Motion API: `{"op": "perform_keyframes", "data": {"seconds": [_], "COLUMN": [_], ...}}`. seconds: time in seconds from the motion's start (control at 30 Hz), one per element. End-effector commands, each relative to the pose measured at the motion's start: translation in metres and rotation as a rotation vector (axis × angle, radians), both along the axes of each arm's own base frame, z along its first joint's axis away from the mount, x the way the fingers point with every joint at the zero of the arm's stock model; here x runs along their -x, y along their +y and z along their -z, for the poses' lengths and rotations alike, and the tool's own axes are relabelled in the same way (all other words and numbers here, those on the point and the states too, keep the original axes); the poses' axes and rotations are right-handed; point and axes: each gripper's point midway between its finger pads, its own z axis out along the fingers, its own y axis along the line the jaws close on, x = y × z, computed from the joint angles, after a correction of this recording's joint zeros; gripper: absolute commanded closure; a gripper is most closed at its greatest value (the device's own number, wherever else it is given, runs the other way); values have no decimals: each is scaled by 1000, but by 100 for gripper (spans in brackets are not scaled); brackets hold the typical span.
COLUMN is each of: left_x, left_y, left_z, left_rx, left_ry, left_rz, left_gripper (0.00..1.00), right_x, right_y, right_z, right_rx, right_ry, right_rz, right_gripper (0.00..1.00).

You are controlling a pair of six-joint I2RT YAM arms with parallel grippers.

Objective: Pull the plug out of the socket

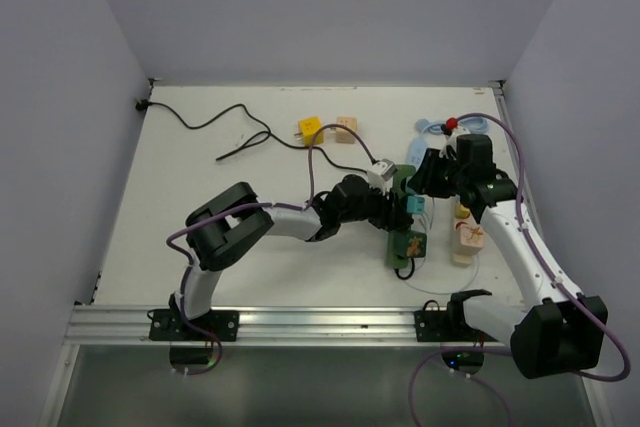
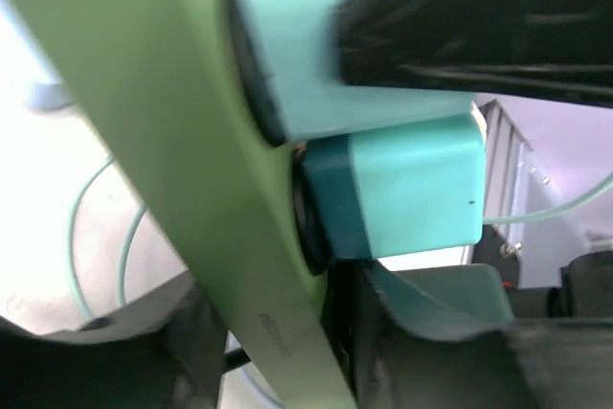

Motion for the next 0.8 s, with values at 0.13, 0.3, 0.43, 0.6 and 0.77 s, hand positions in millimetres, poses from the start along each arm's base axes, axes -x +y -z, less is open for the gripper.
{"op": "perform_keyframes", "data": {"seconds": [0.13,0.3,0.43,0.6,0.77], "left_x": [1,-2,-11,-17,-17], "left_y": [-3,-1,1,7,17], "left_z": [-15,-4,2,13,-9], "left_rx": [60,10,-37,-97,52], "left_ry": [-18,29,47,89,139], "left_rz": [-6,-33,-85,-135,-98], "left_gripper": [77,91,100,100,100], "right_x": [-9,-7,-6,-4,-4], "right_y": [2,1,1,1,-2], "right_z": [-26,-27,-31,-31,-25], "right_rx": [-34,-33,-23,-11,-18], "right_ry": [-108,-119,-132,-133,-128], "right_rz": [26,33,37,38,67], "right_gripper": [100,100,100,100,100]}}
